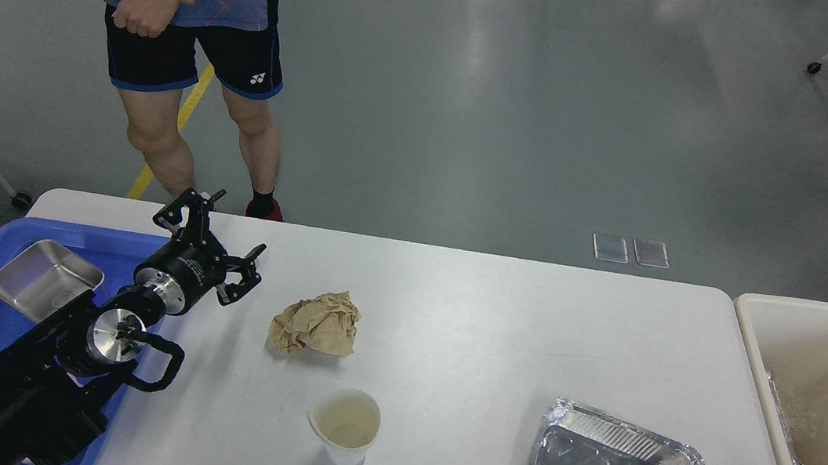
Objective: Tidy desktop
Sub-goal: 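Grasp the edge of the foil tray with the right gripper, then lift the foil tray and swing it toward the table center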
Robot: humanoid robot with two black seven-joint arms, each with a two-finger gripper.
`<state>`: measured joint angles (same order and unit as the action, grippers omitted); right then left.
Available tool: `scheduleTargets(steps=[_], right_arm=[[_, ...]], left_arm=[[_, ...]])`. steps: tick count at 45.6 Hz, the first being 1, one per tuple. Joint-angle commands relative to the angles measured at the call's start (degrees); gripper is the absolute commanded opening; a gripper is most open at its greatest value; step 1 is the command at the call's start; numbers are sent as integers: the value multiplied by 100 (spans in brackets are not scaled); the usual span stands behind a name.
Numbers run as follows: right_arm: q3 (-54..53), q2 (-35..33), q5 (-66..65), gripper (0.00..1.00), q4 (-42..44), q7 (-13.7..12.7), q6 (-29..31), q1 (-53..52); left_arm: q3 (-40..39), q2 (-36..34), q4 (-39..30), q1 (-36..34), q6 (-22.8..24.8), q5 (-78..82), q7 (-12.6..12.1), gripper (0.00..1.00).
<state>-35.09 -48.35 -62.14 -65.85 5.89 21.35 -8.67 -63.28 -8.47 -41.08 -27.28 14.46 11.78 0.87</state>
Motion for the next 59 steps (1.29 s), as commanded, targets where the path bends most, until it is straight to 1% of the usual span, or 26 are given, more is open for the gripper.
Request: scheduleTargets(steps=[1,7,11,15,19,23,33,36,47,52,59], right_arm=[[-6,-17,26,0,-51,0,35,-196],[-6,-96,88,0,-95,0,79,-678],[-6,-254,237,0,-112,-53,272,-1197],[2,-570,623,0,-60,-97,562,-1794],[11,-948,1063,0,-25,-167,993,-2428],[20,-1194,1160,0,-7,-185,1300,-2850],[-6,-1827,1178,0,-7,-194,1889,-3386],[-6,-1889,1186,0,-16,-194,1943,-3439],[-6,-1837,1186,0,-77,-202,1969,-3334],[20,-1574,1169,0,-68,-237,1960,-3272],[38,-976,1081,0,-33,-597,1925,-3308]], left_arm=[[0,-5,-6,-6,4,0,1,98],[0,3,-6,3,4,0,1,98],[0,12,-6,3,-5,0,1,98],[0,4,-6,-6,-5,0,0,98],[0,-5,-6,-15,-5,0,-8,98],[0,-14,-6,-15,-5,0,1,98],[0,12,-6,3,-5,0,1,98],[0,21,-6,3,-5,0,1,98],[9,21,-6,-41,13,0,-8,98],[9,21,-6,-32,13,0,-8,98],[9,21,-6,-32,13,0,-8,98]])
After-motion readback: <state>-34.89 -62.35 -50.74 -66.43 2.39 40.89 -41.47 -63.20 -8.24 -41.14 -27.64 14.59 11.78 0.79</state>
